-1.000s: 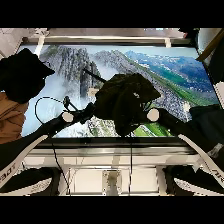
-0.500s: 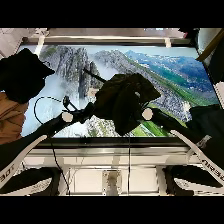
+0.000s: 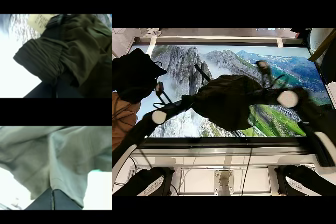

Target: Fold the clothes and pants, and hang the long-sleeved shirts on hangers.

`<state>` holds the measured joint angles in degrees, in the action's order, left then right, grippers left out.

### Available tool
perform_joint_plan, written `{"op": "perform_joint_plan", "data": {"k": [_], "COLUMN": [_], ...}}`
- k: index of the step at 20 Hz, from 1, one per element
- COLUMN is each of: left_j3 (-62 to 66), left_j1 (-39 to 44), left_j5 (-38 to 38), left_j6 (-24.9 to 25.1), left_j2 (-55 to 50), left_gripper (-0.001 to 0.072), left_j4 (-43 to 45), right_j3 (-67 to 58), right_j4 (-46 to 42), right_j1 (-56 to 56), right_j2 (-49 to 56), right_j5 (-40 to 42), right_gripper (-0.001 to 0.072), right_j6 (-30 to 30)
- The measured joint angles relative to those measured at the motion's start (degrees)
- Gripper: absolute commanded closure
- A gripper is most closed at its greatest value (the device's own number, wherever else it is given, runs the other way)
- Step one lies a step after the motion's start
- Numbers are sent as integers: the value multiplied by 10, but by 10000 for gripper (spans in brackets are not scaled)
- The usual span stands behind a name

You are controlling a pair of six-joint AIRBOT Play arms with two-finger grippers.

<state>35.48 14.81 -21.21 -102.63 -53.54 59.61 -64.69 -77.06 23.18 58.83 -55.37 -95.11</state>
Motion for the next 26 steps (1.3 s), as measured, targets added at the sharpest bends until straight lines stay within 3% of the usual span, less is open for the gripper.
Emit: {"op": "perform_joint_plan", "data": {"k": [4,9,13,19,20,22,23,26], "left_j3": [-2,-16,-23,-23,-22,-21,-20,-16], "left_j1": [-9,-11,-4,2,2,2,2,-2], "left_j5": [-99,-202,-241,-237,-235,-231,-229,-228], "left_j6": [1,2,2,2,2,2,2,1], "left_j2": [82,96,81,74,73,73,73,83], "left_gripper": [690,690,689,675,557,62,30,30], "left_j4": [64,100,116,118,117,118,118,118], "right_j3": [-20,59,135,159,160,160,159,137], "right_j4": [-41,-52,-54,-64,-65,-62,-60,-56], "right_j1": [-60,-83,-88,-130,-145,-174,-186,-222], "right_j2": [-38,-12,26,50,51,52,53,52], "right_j5": [-90,-116,-55,74,84,93,93,51], "right_gripper": [708,708,708,708,662,122,85,86], "right_j6": [1,2,2,-20,-24,-28,-29,-12]}}
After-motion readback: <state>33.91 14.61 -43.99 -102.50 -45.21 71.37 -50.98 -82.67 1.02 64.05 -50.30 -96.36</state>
